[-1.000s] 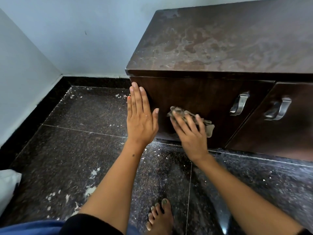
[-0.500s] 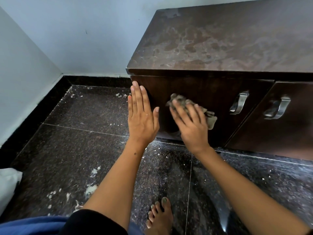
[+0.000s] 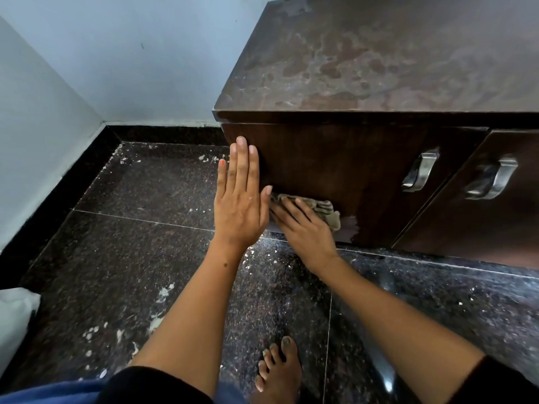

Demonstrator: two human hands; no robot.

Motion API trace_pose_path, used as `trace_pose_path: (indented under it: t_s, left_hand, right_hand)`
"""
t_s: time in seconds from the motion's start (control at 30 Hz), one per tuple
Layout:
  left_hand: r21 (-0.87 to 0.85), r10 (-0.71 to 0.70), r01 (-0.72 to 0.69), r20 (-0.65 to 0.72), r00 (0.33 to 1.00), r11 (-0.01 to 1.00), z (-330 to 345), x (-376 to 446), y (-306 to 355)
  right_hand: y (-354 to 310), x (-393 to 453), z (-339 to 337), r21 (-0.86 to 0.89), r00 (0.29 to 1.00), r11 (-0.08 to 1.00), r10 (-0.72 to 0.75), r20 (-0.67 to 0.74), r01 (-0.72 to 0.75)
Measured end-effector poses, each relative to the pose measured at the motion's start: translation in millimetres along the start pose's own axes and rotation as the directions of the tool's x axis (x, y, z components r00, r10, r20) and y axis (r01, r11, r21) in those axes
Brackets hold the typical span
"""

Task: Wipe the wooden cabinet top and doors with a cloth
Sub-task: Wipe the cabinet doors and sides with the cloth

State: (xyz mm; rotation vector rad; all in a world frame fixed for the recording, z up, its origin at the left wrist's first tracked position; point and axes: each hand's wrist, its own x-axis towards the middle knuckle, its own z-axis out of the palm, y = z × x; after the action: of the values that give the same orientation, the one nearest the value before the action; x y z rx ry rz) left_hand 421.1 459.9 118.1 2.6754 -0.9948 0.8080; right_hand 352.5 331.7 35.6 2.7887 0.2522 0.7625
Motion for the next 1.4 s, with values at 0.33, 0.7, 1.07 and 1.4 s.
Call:
trace_pose_path:
  t_s: [0.33, 0.7, 1.07, 1.4]
  left_hand:
    - [-0.021, -0.087, 0.086, -0.026, 0.996, 0.996, 11, 2, 16]
    - [-0.070, -0.101, 0.094, -0.096, 0.990, 0.993, 18, 2, 17]
    - [-0.076, -0.105, 0.097, -0.114, 0.988, 0.992, 24, 4, 14]
    - [-0.033, -0.079, 0.076, -0.112, 0.991, 0.997, 26, 1, 8]
  right_hand:
    - [-6, -18, 24, -0.084, 0.977, 0.993, -0.064, 0.203, 0.082]
    - [-21, -20, 52, -0.231, 0.764, 0.857, -0.249, 0.596, 0.460]
    - [-41, -1, 58, -0.175, 0.678, 0.816, -0.315, 0.664, 0.551]
    - [-43, 20, 38, -0.235, 0.826, 0.886, -0.237, 0.511, 0.399]
